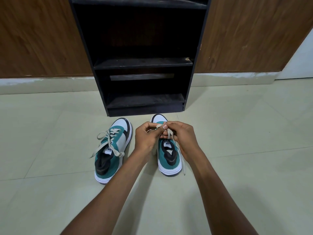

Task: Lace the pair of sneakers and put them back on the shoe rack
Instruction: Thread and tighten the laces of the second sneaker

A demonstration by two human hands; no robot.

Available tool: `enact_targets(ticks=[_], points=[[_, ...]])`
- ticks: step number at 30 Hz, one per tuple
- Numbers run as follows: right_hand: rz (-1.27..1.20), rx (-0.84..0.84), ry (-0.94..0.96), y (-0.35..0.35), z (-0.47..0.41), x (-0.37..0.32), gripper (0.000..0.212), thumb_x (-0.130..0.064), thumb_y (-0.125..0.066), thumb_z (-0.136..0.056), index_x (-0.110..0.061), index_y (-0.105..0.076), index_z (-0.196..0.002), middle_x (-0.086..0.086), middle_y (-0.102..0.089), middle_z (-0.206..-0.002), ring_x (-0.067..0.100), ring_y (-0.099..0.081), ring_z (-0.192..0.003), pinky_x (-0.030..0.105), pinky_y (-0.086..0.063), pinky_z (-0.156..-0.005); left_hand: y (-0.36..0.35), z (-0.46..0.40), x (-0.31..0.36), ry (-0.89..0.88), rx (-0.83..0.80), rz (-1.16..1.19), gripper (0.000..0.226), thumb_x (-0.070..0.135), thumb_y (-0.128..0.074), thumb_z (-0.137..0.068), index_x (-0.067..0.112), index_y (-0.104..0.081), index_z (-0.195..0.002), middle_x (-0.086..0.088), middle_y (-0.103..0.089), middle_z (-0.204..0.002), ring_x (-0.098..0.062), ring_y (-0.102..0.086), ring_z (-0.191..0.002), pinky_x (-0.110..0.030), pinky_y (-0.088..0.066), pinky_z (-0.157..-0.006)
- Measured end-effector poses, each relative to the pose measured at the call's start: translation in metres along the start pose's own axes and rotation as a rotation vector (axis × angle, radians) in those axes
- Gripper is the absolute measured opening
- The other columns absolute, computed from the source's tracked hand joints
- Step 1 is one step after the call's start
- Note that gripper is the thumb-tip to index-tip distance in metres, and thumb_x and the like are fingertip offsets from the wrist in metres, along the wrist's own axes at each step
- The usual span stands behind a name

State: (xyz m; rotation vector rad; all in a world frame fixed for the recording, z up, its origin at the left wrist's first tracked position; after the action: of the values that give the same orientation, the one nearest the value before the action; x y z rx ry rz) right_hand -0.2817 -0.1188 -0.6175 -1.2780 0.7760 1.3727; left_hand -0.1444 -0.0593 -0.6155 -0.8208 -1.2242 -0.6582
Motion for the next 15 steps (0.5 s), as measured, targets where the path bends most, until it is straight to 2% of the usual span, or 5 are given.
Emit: enact_targets(ticks=[3,5,7,10,15], points=[[0.095,0.063,0.017,0.009,-0.006,0.007,0.016,-0.018,-0.067,-0.094,-0.007,-0.078,-0.087,0.018,-0.076,-0.08,0.028,-0.07,-0.069,0.05,-0.063,-0.084,-0.007,0.002,0.001,-0.024,-0.082,-0.029,0.019,-0.001,-0.078,-0.083,-0.002,-0.061,-0.093,-0.001,-0.071,-0.075,0.001,-0.067,-0.055,-0.012,-0.053,-0.055],[0.182,0.128,0.046,0.015,-0.008,0.005,0.018,-0.025,-0.067,-0.093,-0.013,-0.078,-0.085,0.011,-0.078,-0.083,0.029,-0.073,-0.075,0.045,-0.063,-0.084,-0.01,-0.002,0.002,-0.08,-0.156,-0.146,0.024,0.005,-0.081,-0.082,0.005,-0.056,-0.083,-0.003,-0.071,-0.097,-0.006,-0.071,-0.078,-0.018,-0.057,-0.069],[0.268,0.172,0.091,0.021,-0.009,-0.001,0.021,-0.026,-0.065,-0.095,-0.009,-0.075,-0.088,0.007,-0.075,-0.08,0.018,-0.072,-0.071,0.028,-0.061,-0.069,-0.012,-0.008,0.007,-0.167,-0.233,-0.269,0.031,0.005,-0.083,-0.079,0.011,-0.053,-0.074,-0.003,-0.066,-0.113,-0.015,-0.067,-0.099,-0.03,-0.056,-0.084],[0.407,0.2,0.182,0.023,-0.006,-0.016,0.021,-0.022,-0.063,-0.099,-0.004,-0.07,-0.092,0.004,-0.067,-0.076,0.005,-0.062,-0.052,0.006,-0.042,-0.044,-0.019,-0.01,0.017,-0.305,-0.353,-0.403,0.038,0.001,-0.086,-0.075,0.017,-0.053,-0.066,0.002,-0.06,-0.117,-0.014,-0.063,-0.104,-0.032,-0.053,-0.086],[0.551,0.203,0.258,0.015,-0.014,-0.02,0.018,-0.03,-0.064,-0.098,-0.016,-0.07,-0.089,0.001,-0.067,-0.077,0.015,-0.063,-0.052,0.027,-0.055,-0.054,-0.018,-0.006,0.04,-0.596,-0.373,-0.615,0.032,-0.007,-0.08,-0.076,0.006,-0.053,-0.066,0.003,-0.065,-0.119,-0.005,-0.064,-0.102,-0.028,-0.058,-0.076]])
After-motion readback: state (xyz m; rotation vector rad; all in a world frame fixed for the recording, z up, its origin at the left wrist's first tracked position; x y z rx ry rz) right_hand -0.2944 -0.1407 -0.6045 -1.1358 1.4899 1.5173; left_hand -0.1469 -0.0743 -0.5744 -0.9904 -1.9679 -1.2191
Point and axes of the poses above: each hand's wrist, its own z-axis away from the middle knuckle, its own y-axis out of the back of the hand, x = y × z, the point moved 10 cm from there along -z, towards the middle knuckle
